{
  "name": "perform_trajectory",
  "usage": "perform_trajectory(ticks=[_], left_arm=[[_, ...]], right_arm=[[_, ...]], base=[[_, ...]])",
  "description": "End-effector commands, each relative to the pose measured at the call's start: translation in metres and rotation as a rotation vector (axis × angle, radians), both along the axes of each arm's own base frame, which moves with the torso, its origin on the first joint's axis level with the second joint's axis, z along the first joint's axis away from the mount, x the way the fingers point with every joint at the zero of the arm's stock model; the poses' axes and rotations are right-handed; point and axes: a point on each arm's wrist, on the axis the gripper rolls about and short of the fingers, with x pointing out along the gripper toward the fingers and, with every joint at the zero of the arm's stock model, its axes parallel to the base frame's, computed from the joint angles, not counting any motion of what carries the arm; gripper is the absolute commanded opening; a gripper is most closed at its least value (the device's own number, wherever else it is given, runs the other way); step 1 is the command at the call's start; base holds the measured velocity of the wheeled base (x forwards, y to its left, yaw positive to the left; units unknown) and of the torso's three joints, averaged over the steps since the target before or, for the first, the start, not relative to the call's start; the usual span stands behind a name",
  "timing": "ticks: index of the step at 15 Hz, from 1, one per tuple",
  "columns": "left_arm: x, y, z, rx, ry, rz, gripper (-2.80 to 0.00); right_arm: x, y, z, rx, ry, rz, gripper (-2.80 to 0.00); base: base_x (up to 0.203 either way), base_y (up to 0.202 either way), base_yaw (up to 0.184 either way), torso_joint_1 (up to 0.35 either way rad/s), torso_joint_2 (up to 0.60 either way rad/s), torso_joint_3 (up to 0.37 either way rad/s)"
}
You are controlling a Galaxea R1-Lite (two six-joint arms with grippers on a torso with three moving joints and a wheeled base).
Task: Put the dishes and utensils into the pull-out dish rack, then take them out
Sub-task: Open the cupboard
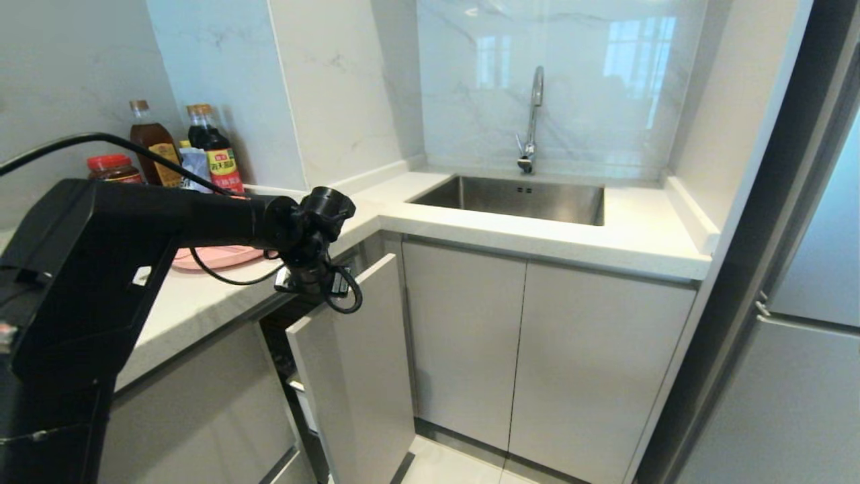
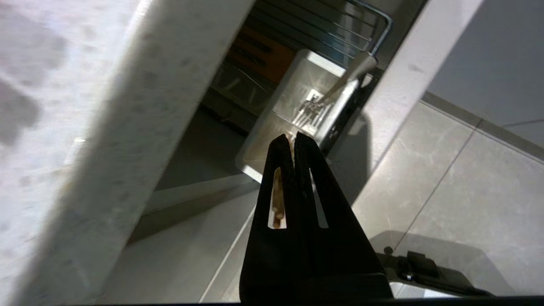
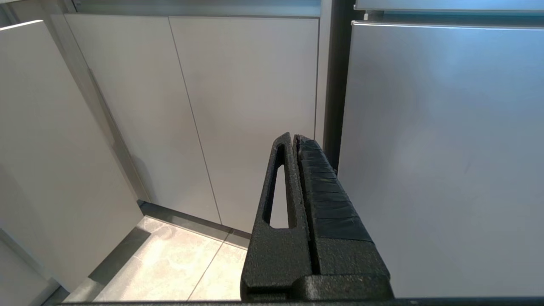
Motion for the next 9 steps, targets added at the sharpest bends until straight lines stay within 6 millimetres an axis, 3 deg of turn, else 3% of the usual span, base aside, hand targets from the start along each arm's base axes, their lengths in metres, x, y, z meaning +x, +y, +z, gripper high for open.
perform_trajectory(ticks=[1,9], left_arm=[[-0.0004,-0.0004,-0.0009,-0.012,0.009,-0.009,-2.80],[-0.0056,-0.0101,-0.0013,-0.046,0.031,-0.059,-2.80]], right_arm=[[0.0000,0.0000,0.0000,0.000,0.000,0.000,-2.80],[0.0000,0.0000,0.0000,0.000,0.000,0.000,-2.80]], base=[[0.000,0.000,0.000,0.000,0.00,0.000],[0.000,0.000,0.000,0.000,0.00,0.000]])
